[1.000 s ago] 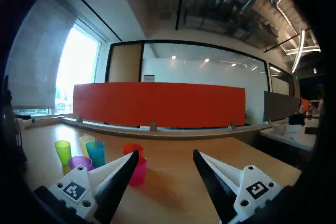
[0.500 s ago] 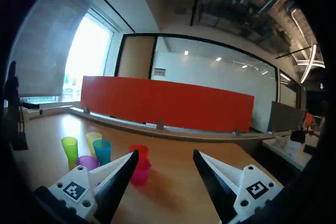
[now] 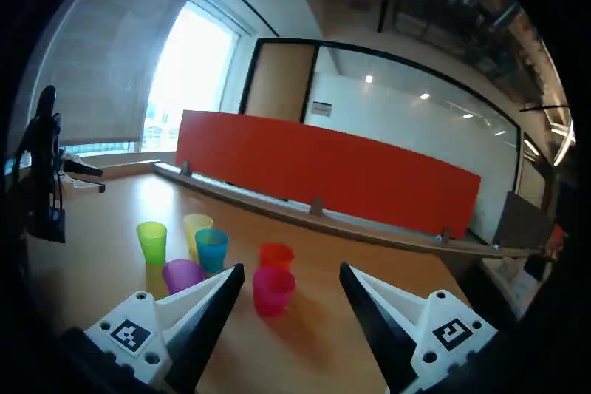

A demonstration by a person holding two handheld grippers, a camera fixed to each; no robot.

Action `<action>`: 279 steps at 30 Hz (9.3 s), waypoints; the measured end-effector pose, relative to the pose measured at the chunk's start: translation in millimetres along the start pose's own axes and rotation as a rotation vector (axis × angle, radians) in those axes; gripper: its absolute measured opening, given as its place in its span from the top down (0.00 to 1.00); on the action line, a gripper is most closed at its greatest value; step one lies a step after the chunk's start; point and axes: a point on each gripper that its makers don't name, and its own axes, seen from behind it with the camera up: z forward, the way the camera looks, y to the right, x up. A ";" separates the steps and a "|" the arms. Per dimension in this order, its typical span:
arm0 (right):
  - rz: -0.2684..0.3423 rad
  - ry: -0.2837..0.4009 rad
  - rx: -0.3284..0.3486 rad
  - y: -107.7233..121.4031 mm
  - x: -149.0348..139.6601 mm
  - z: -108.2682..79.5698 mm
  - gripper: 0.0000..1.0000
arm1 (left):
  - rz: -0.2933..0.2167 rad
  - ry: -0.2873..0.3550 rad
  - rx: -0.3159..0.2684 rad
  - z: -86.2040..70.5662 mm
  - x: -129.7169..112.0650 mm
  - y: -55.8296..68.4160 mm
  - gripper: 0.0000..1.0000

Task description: Pour water

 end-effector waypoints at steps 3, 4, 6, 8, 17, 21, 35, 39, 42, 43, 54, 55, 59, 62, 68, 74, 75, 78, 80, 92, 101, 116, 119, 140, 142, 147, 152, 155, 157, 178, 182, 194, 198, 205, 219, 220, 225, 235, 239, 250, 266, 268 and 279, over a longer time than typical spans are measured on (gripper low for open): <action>-0.022 -0.020 0.060 -11.3 1.0 -0.6 0.00 | 0.022 -0.037 -0.045 3.2 -4.6 8.5 0.04; -0.025 -0.028 0.076 -13.7 1.5 -0.4 0.00 | 0.026 -0.049 -0.058 4.8 -6.1 10.8 0.04; -0.032 -0.042 0.103 -18.1 2.3 0.1 0.00 | 0.035 -0.071 -0.080 7.6 -8.8 14.9 0.03; -0.037 -0.058 0.123 -20.5 3.1 1.5 0.00 | 0.043 -0.091 -0.102 10.5 -11.3 18.4 0.04; -0.048 -0.140 0.226 -37.7 1.9 8.2 0.00 | 0.111 -0.189 -0.202 19.8 -26.9 38.6 0.04; -0.046 -0.160 0.261 -42.5 3.9 13.9 0.00 | 0.132 -0.240 -0.269 25.1 -40.7 50.4 0.04; -0.091 -0.211 0.332 -54.9 -0.3 42.9 0.00 | 0.168 -0.359 -0.357 65.2 -76.5 59.6 0.04; -0.100 -0.233 0.359 -60.6 -4.3 54.5 0.00 | 0.171 -0.383 -0.372 76.3 -82.0 62.5 0.04; -0.106 -0.238 0.379 -65.9 -5.0 63.6 0.00 | 0.170 -0.397 -0.378 85.4 -85.4 63.9 0.04; -0.109 -0.239 0.385 -67.5 -5.1 66.7 0.00 | 0.167 -0.401 -0.381 88.4 -86.1 64.8 0.04; -0.132 -0.246 0.432 -79.3 -4.1 94.9 0.00 | 0.141 -0.423 -0.426 112.2 -90.4 77.4 0.04; -0.133 -0.246 0.434 -79.8 -4.0 97.3 0.00 | 0.142 -0.422 -0.430 113.7 -90.3 78.7 0.04; -0.135 -0.246 0.440 -80.8 -4.4 105.7 0.00 | 0.145 -0.423 -0.442 119.1 -90.7 82.9 0.04; -0.134 -0.247 0.444 -81.4 -5.8 110.9 0.00 | 0.148 -0.423 -0.446 123.1 -92.6 85.0 0.04; -0.137 -0.251 0.452 -83.2 -9.9 117.9 0.00 | 0.161 -0.412 -0.448 130.8 -92.3 87.5 0.04; -0.136 -0.248 0.456 -84.2 -10.6 123.0 0.00 | 0.176 -0.405 -0.452 135.3 -92.5 91.5 0.06; -0.135 -0.247 0.457 -84.3 -10.4 123.8 0.00 | 0.180 -0.402 -0.450 136.1 -92.3 91.6 0.08; -0.133 -0.247 0.458 -84.6 -10.6 125.1 0.00 | 0.195 -0.401 -0.446 135.6 -93.3 91.4 0.10; -0.134 -0.248 0.460 -84.8 -10.8 125.8 0.00 | 0.203 -0.404 -0.447 134.3 -94.9 91.6 0.10; -0.154 -0.260 0.472 -91.5 -10.5 138.3 0.00 | 0.187 -0.401 -0.444 133.1 -93.4 90.3 0.14; -0.162 -0.310 0.502 -104.8 -18.9 157.4 0.00 | 0.168 -0.389 -0.443 128.7 -89.2 87.6 0.15; -0.178 -0.404 0.533 -126.2 -40.4 188.3 0.00 | 0.166 -0.369 -0.434 114.9 -76.8 81.8 0.15; -0.180 -0.428 0.536 -129.7 -46.4 192.7 0.00 | 0.159 -0.365 -0.439 112.2 -75.4 82.2 0.15; -0.156 -0.561 0.525 -138.3 -71.5 218.7 0.00 | 0.144 -0.349 -0.444 107.7 -69.3 78.0 0.15; -0.153 -0.571 0.525 -140.0 -72.9 219.5 0.00 | 0.145 -0.349 -0.446 107.5 -69.2 78.3 0.15; -0.136 -0.585 0.520 -143.5 -71.6 221.3 0.00 | 0.150 -0.348 -0.450 107.5 -69.5 78.9 0.15; -0.108 -0.602 0.503 -143.7 -71.0 224.2 0.00 | 0.152 -0.341 -0.452 107.5 -66.9 79.5 0.15; -0.091 -0.605 0.496 -144.3 -70.3 226.7 0.00 | 0.152 -0.338 -0.454 106.7 -65.8 79.4 0.15; -0.084 -0.606 0.493 -144.8 -69.7 228.0 0.00 | 0.152 -0.337 -0.454 106.4 -65.8 78.9 0.15; -0.049 -0.568 0.496 -151.2 -62.3 225.3 0.09 | 0.145 -0.328 -0.434 108.9 -66.0 71.4 0.15; -0.034 -0.527 0.504 -152.7 -48.1 220.9 0.09 | 0.136 -0.320 -0.429 109.3 -62.2 71.1 0.15; -0.001 -0.307 0.494 -145.5 14.6 188.5 0.09 | 0.121 -0.252 -0.419 95.6 -28.2 77.2 0.15; 0.018 -0.226 0.479 -141.4 37.1 173.5 0.09 | 0.109 -0.219 -0.415 86.7 -11.7 80.2 0.15; 0.034 -0.090 0.440 -134.3 65.5 148.9 0.09 | 0.097 -0.161 -0.415 67.0 14.3 87.8 0.15; 0.089 0.095 0.410 -136.8 93.6 101.7 0.09 | 0.084 -0.086 -0.426 37.3 49.6 104.0 0.15; 0.094 0.100 0.408 -136.5 93.8 99.6 0.09 | 0.082 -0.080 -0.426 36.2 51.5 104.3 0.15; 0.112 0.118 0.401 -134.2 94.6 92.0 0.09 | 0.069 -0.049 -0.427 31.4 59.6 106.7 0.15; 0.130 0.138 0.394 -131.6 102.8 80.1 0.09 | 0.029 0.036 -0.432 20.6 81.0 113.7 0.15; 0.128 0.143 0.397 -133.4 105.2 76.5 0.09 | 0.023 0.070 -0.437 15.8 91.1 118.9 0.15; 0.121 0.154 0.412 -140.3 111.1 65.8 0.09 | -0.030 0.122 -0.448 8.7 110.3 129.3 0.14; 0.072 0.156 0.432 -140.0 114.5 66.0 0.09 | -0.029 0.098 -0.480 10.3 106.4 138.0 0.15; 0.062 0.157 0.440 -140.0 115.3 67.5 0.09 | -0.022 0.095 -0.481 11.5 105.0 138.1 0.15; -0.074 0.160 0.503 -135.6 120.7 78.2 0.09 | 0.003 0.072 -0.498 20.9 98.8 136.8 0.15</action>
